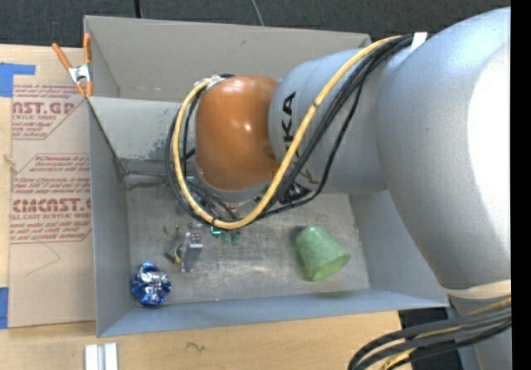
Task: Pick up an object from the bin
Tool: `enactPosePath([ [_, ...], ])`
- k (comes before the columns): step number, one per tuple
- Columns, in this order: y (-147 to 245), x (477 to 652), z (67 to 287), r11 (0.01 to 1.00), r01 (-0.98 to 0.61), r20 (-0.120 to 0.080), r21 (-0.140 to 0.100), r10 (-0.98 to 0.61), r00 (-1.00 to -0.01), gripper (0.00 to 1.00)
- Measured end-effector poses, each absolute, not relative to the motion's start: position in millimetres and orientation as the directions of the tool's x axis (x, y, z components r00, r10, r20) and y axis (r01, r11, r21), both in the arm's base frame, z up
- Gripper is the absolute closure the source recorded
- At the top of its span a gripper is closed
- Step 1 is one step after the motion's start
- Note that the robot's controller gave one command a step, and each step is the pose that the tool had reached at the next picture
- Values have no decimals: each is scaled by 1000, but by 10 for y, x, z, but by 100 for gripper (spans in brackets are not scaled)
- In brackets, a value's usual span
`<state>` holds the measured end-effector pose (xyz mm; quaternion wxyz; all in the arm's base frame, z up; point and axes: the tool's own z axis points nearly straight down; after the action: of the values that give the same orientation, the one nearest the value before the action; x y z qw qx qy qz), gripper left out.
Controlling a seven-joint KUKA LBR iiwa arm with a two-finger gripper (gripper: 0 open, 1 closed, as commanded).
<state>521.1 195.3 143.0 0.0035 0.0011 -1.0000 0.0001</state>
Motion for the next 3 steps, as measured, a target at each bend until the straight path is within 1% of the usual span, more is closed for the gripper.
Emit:
enactPosePath([
  [1, 2323, 4875, 690, 999, 42, -4, 4, 42, -999, 0],
  [2, 2309, 4885, 720, 999, 43, -3, 4, 43, -999, 100],
  [3, 2093, 5020, 1769, 961, -278, -7, 0, -278, -961, 100],
])
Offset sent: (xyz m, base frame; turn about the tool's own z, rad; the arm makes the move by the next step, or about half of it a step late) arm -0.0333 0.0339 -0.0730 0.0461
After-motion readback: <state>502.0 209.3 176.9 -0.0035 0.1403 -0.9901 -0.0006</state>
